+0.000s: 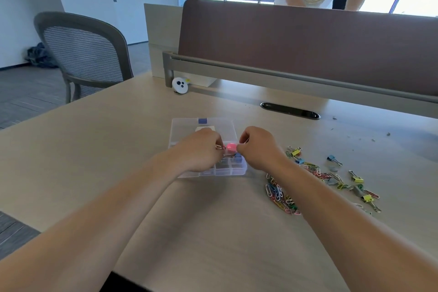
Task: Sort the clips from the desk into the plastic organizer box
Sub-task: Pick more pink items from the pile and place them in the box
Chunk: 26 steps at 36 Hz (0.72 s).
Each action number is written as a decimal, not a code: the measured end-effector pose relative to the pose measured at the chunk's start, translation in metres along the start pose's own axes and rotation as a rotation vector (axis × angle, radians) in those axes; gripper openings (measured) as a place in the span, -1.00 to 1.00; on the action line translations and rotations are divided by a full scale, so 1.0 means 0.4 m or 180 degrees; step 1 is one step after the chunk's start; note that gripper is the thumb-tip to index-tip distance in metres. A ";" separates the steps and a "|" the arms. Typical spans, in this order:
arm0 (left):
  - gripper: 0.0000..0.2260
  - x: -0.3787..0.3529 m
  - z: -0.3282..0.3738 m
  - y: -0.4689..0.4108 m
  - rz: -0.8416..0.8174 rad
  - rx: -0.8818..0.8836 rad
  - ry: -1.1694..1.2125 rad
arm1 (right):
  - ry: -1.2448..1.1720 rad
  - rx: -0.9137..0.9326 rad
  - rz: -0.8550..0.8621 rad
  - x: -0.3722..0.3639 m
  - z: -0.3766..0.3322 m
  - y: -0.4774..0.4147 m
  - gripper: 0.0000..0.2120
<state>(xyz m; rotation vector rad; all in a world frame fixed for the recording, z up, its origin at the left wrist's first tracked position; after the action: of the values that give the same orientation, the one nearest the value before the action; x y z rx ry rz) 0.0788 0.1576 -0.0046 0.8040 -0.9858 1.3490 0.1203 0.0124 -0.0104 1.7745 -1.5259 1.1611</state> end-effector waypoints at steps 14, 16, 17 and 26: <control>-0.82 0.014 0.021 0.001 0.0281 -0.0166 -0.0089 | -0.0286 0.0239 0.0417 0.047 0.013 -0.009 -0.64; -0.84 0.009 0.017 -0.003 0.0347 -0.0232 -0.0146 | -0.0329 0.0239 0.0388 0.047 0.016 -0.010 -0.68; -0.85 0.009 0.016 -0.003 0.0377 -0.0271 -0.0162 | -0.0341 0.0252 0.0370 0.047 0.017 -0.010 -0.70; -0.85 -0.008 0.014 -0.004 0.0503 -0.0235 -0.0131 | -0.0753 0.0148 0.0316 0.045 0.016 -0.001 -0.73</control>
<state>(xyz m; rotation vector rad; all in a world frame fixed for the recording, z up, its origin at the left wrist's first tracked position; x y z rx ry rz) 0.0801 0.1511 -0.0051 0.7123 -1.1444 1.4267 0.1224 -0.0019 0.0019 1.9431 -1.7528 1.0707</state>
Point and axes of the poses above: each hand's wrist, its own y-axis away from the middle knuckle, its own x-axis out of the back of the hand, z = x × y, the point moved 3 cm from there along -y, towards the middle knuckle, and after that the axes turned 2 degrees about z, right-handed, at the moved point
